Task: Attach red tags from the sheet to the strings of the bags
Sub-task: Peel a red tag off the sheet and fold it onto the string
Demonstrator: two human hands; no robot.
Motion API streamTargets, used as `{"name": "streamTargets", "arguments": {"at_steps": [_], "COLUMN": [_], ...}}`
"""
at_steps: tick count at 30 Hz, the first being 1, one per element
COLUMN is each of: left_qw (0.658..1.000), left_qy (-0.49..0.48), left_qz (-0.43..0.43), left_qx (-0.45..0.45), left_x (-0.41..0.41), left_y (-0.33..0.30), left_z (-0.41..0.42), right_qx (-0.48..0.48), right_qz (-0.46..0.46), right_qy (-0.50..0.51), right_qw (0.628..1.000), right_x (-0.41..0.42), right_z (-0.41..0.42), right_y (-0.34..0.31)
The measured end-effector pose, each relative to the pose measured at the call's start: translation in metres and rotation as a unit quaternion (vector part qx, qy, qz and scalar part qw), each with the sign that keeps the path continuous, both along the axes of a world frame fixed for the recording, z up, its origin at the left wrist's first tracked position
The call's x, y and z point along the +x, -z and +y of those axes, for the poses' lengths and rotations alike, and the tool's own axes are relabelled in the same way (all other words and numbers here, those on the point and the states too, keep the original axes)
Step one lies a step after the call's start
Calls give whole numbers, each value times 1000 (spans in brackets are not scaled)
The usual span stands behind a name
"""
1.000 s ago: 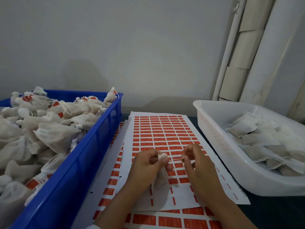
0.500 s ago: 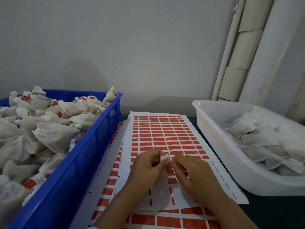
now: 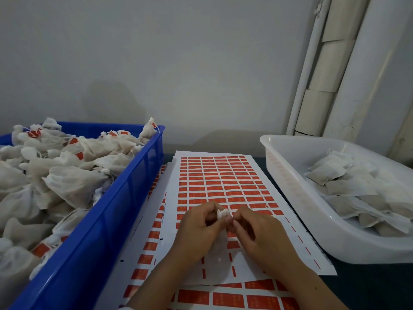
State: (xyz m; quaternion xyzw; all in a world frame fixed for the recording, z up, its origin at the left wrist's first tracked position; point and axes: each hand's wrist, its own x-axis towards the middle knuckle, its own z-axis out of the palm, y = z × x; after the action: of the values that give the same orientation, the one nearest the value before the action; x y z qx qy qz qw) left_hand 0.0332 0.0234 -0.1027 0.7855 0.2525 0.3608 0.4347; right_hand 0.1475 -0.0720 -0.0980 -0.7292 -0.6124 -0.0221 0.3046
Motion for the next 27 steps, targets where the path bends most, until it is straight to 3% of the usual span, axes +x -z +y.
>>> {"name": "streamTargets", "arguments": {"at_steps": [4, 9, 12, 22, 24, 27], "left_qw": [1000, 999, 999, 998, 997, 985], "left_qy": [6, 19, 30, 8, -17, -73], "left_qz": [15, 25, 30, 66, 41, -62], "left_qx": [3, 17, 28, -5, -57, -141], "left_x": [-1, -3, -5, -12, -17, -31], "left_y": [0, -3, -5, -14, -18, -27], "left_z": [0, -2, -2, 9, 18, 31], "right_qx": [16, 105, 125, 97, 62, -8], "right_qz": [3, -90, -97, 52, 106, 119], "right_qy": [-6, 10, 17, 19, 6, -2], "right_qw": [1000, 990, 987, 994, 992, 993], "right_x": [0, -3, -3, 2, 1, 0], "right_z": [0, 2, 4, 9, 9, 9], "right_y": [0, -6, -3, 4, 6, 10]}}
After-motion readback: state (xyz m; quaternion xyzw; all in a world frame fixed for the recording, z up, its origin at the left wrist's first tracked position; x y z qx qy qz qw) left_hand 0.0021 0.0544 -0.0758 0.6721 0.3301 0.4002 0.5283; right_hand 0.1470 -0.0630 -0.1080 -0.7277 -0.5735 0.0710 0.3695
